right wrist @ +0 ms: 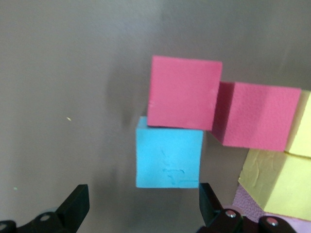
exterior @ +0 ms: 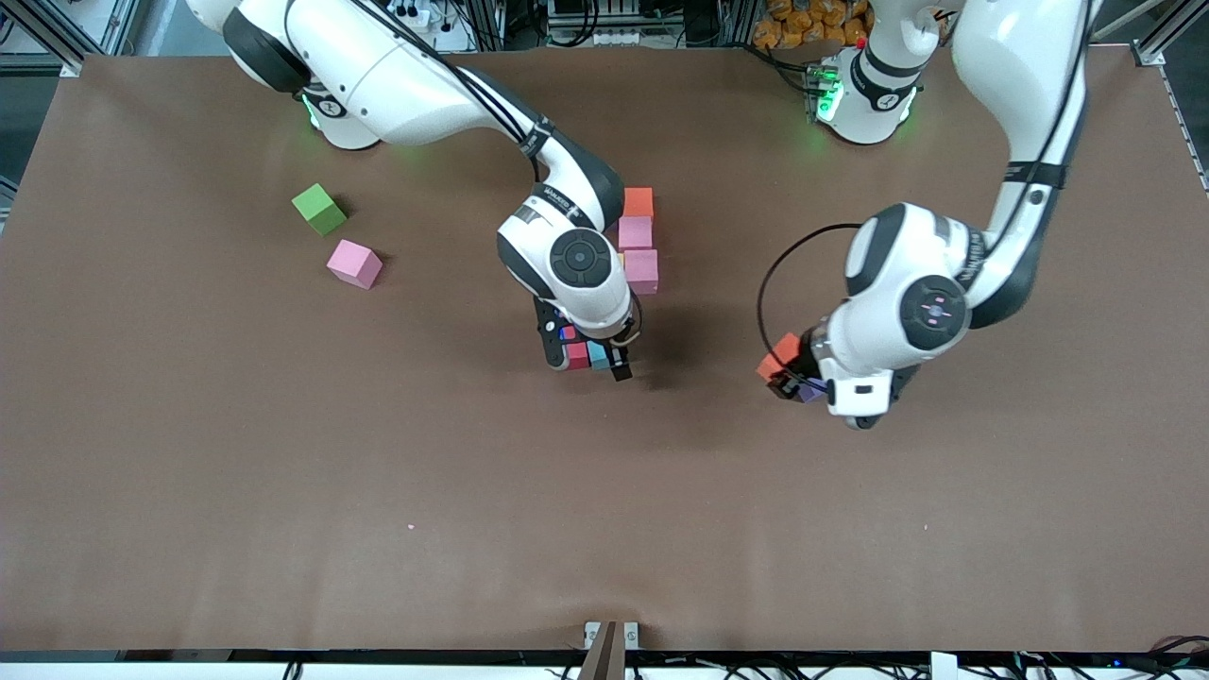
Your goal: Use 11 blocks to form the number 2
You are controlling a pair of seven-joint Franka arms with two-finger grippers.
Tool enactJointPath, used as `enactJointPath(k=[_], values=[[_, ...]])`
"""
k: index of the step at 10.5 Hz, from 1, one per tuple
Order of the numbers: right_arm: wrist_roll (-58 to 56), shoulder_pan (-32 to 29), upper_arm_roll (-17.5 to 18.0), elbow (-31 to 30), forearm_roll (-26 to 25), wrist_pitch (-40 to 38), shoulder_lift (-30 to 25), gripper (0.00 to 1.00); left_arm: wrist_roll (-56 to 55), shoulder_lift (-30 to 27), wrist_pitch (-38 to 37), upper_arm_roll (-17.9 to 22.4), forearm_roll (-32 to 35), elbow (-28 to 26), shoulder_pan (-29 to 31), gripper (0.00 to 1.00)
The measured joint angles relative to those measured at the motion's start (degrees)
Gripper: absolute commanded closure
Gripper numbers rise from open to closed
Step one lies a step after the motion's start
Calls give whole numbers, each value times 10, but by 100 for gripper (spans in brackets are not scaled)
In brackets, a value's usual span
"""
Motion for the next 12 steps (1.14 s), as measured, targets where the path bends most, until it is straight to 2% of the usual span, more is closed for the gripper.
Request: enactJointPath(k=[5,8,10,12], values=[[-174,-97,-2,6,0,-94,-36,0,-247,44,102,0,-5,-7,-78,74],[-323,-170,-1,7,1,-198,-66,0,-398,61,141,1,-4,-9,-115,74],[-415,-206,-1,4,1,-257,-90,0,-459,77,165,3,-1,-11,-127,75],[-494,-232,-1,-35,1,-269,-119,0,-508,96,202,3,15,-14,-140,75]])
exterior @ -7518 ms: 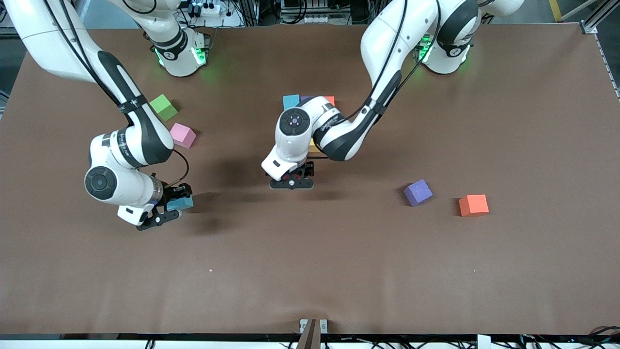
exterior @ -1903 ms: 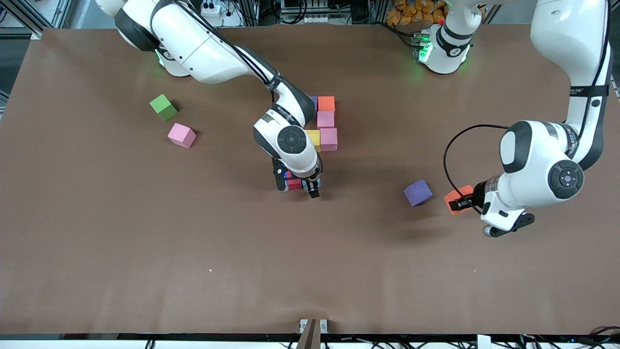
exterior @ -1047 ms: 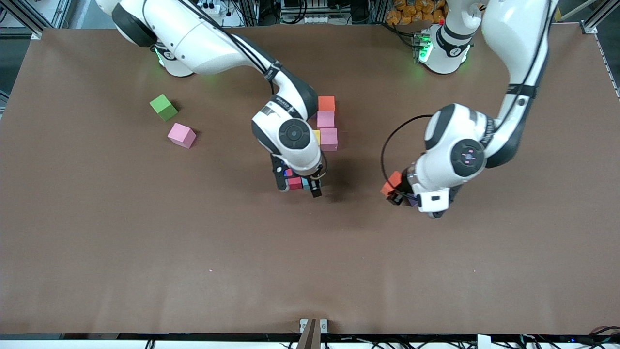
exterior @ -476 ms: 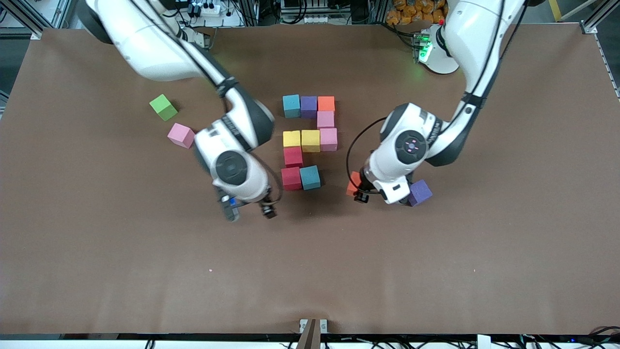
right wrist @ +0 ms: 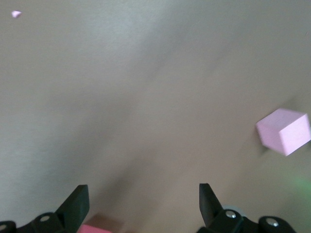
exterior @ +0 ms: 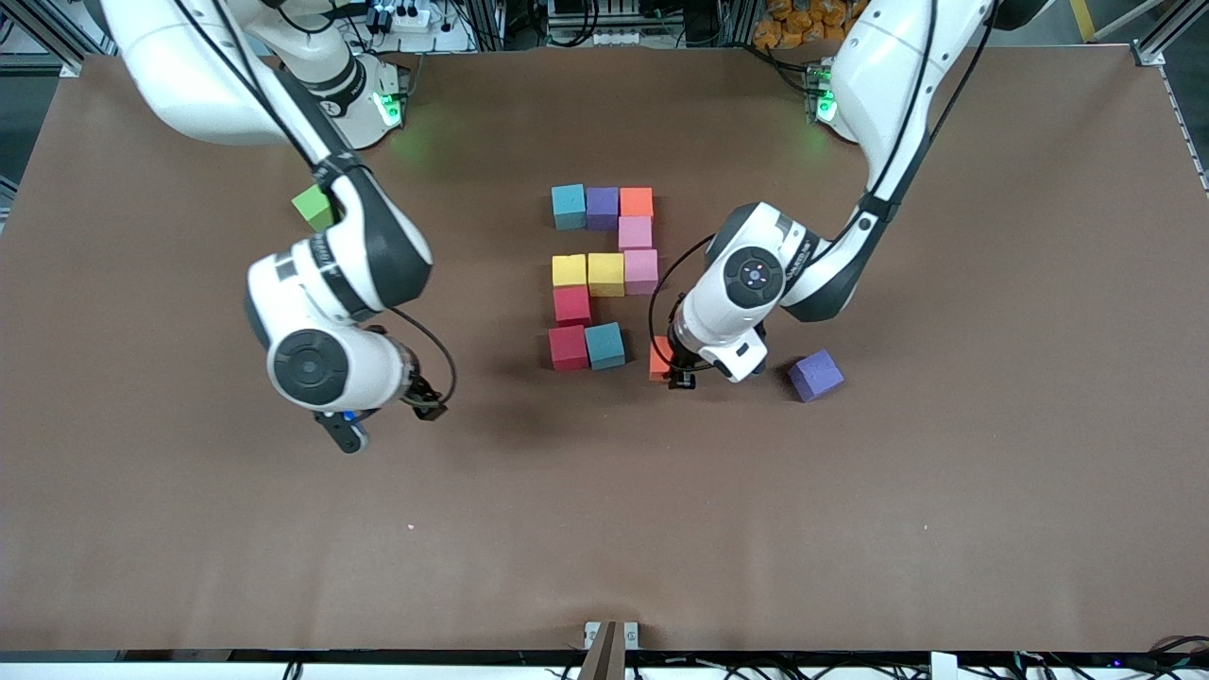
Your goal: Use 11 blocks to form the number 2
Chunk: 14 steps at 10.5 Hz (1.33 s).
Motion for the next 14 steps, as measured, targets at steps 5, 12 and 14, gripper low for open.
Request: enactJointPath(k=[5,12,14], values=[[-129,-7,1,-264,0,138,-122,0,-100,11,46,0,48,-36,-36,74],[-299,-61,-1,-342,5,166,-192,0,-106,17,98,2,76,-56,-43,74],[-372,-88,-1,-310,42,162,-195,0,-106,17,101,1,95,-56,-44,73]])
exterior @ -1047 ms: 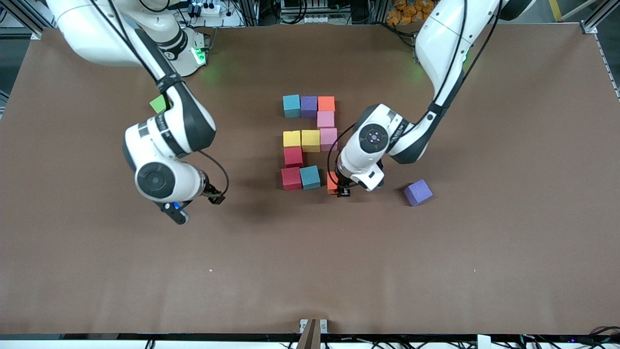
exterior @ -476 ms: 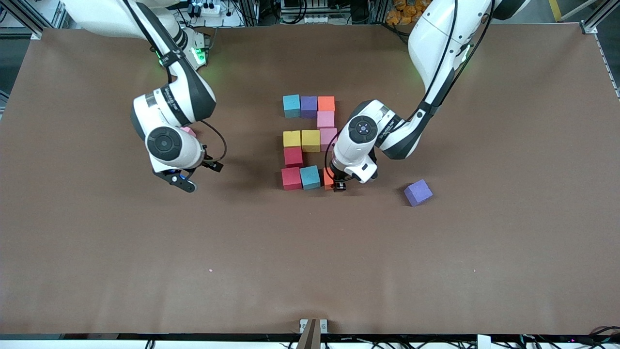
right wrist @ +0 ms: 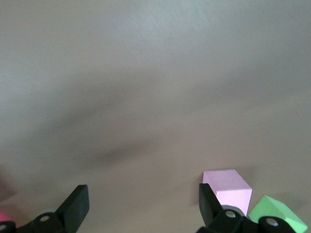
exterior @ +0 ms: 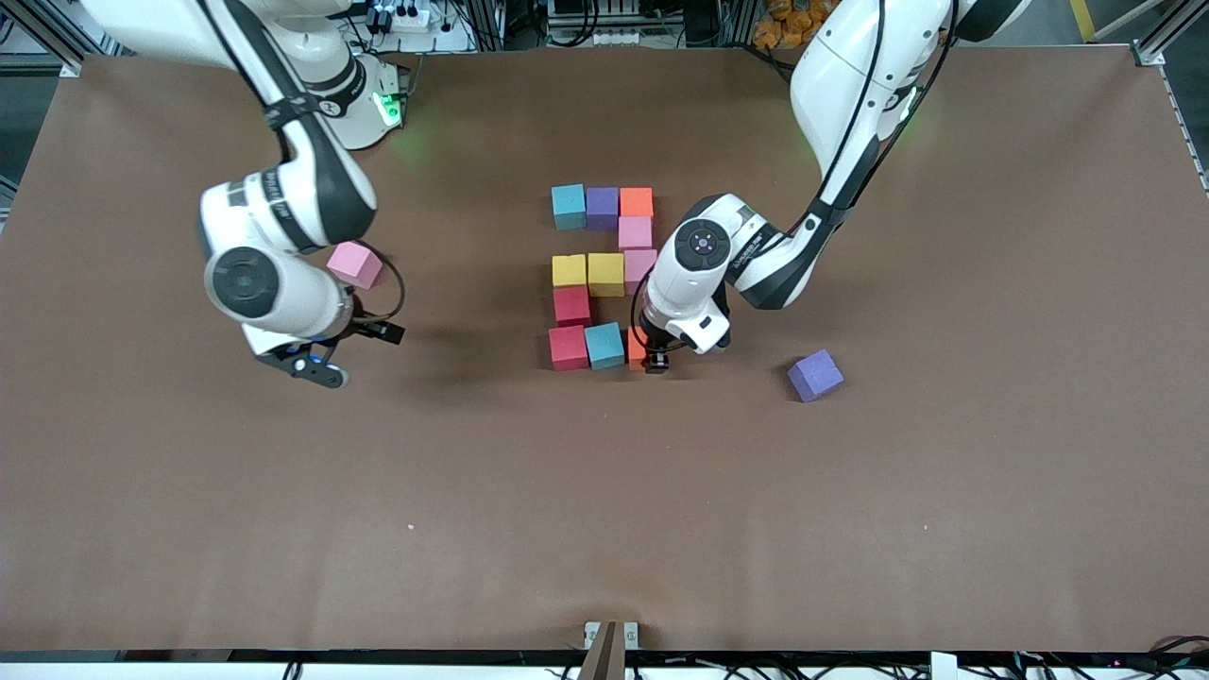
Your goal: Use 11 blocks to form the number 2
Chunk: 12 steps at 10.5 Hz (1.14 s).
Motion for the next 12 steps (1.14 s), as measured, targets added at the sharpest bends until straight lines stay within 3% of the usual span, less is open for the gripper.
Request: enactJointPath(k=[4,7,9,10,11,12], values=[[-178,-37,-20,80,21,-31,-23,0,0,0,1,0,13,0,-3,73],[-253,27,-111,86,22,-56,-78,0,-5,0,1,-1,13,0,-5,72],[-317,38,-153,87,22,-94,-116,0,-13,0,4,-1,13,0,-7,71],[-332,38,-162,88,23,-116,-129,0,-17,0,10,-1,13,0,-8,63],[-336,39,-164,98,24,-135,-135,0,-21,0,14,-1,13,0,-8,28],[-338,40,-164,121,24,-153,-137,0,-22,0,15,-1,13,0,-8,0]])
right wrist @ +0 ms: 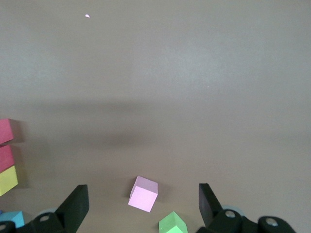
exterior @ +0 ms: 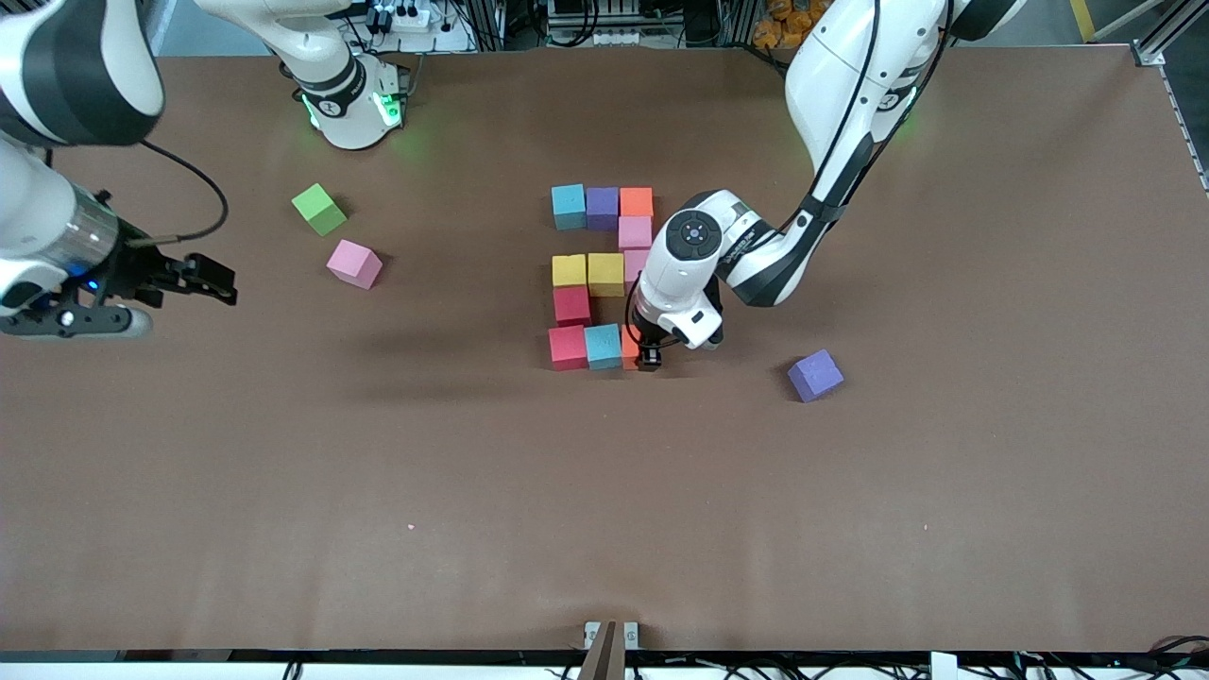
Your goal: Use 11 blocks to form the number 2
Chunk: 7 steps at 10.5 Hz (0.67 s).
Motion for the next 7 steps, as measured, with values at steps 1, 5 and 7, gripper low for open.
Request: enactJointPath(k=[1,5,7], values=[[-2,1,0,26,0,-15,0,0,0,0,1,0,0,0,0,0],[-34,1,0,87,1,-84,-1,0,1,-23,3,1,0,11,7,0],[-38,1,0,105,1,-116,-1,0,17,-76,-33,-1,0,16,18,0]])
